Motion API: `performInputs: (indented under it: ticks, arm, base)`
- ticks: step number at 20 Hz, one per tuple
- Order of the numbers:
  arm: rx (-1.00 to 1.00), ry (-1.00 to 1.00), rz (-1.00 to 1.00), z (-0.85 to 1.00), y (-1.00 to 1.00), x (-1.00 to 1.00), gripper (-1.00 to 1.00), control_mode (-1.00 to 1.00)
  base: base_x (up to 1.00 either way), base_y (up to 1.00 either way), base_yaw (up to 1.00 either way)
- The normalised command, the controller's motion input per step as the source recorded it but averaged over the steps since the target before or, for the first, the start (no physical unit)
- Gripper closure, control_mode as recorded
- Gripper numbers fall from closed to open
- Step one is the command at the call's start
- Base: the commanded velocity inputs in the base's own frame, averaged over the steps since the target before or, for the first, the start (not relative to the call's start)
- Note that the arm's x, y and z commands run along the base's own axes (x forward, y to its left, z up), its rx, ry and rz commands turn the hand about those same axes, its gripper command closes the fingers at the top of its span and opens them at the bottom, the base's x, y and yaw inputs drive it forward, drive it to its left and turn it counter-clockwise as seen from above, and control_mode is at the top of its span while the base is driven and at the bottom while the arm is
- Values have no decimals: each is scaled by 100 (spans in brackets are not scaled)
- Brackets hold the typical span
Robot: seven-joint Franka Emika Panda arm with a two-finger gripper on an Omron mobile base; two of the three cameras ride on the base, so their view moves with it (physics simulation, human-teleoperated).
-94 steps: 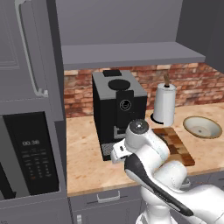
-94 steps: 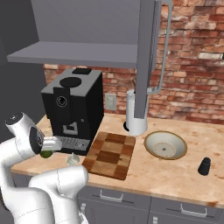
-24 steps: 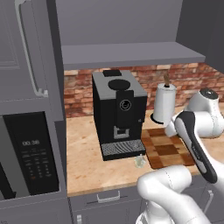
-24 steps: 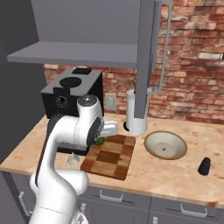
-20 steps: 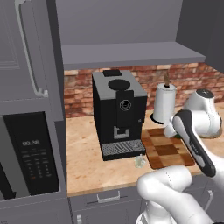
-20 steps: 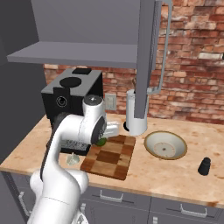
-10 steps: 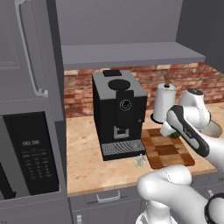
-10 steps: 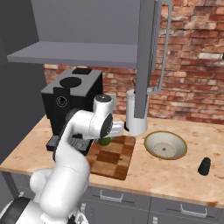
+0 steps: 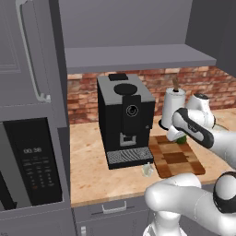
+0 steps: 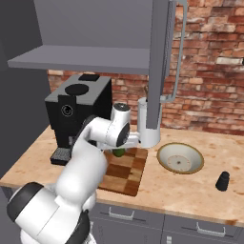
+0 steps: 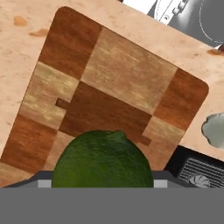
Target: Open the cabinet. Place the bowl and condiment on the counter. Then place the lime and garlic on the cutting board.
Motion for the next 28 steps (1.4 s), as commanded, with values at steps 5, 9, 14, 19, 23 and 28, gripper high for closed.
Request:
performInputs:
  ticks: [5,9,14,19,23,28]
  arm:
    - [1,0,0,-30,-9,22,100,-100]
    - [1,0,0,-28,0,25,100,-100]
    - [0,0,0,-25,0,20,100,-100]
    - [0,0,0,-27,0,19,100,-100]
    - [0,0,0,-24,-1,6,100,-100]
    - [0,0,0,-24,-5,0,100,-100]
  base:
    - [0,0,0]
    - [0,0,0]
    - [0,0,0]
    - [0,0,0]
    - [0,0,0]
    - [0,0,0]
